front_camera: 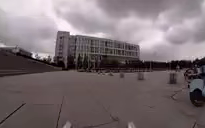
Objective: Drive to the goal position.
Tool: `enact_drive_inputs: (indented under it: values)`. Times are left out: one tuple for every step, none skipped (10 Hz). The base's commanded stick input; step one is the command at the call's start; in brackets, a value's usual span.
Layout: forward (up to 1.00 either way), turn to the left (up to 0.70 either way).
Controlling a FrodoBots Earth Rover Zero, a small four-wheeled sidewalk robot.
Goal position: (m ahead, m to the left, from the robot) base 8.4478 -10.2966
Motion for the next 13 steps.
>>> enact_drive_inputs:
  values:
    - [0.5,-0.24]
    - [0.5,-0.24]
    - [0.5,-0.24]
    - [0.5,-0.24]
    - [0.5,-0.24]
    - [0.5,-0.24]
    - [0.5,-0.24]
    - [0.5,-0.24]
    - [0.5,-0.24]
    - [0.5,-0.24]
    - [0.5,-0.24]
    - [0.5,-0.24]
    - [0.5,-0.24]
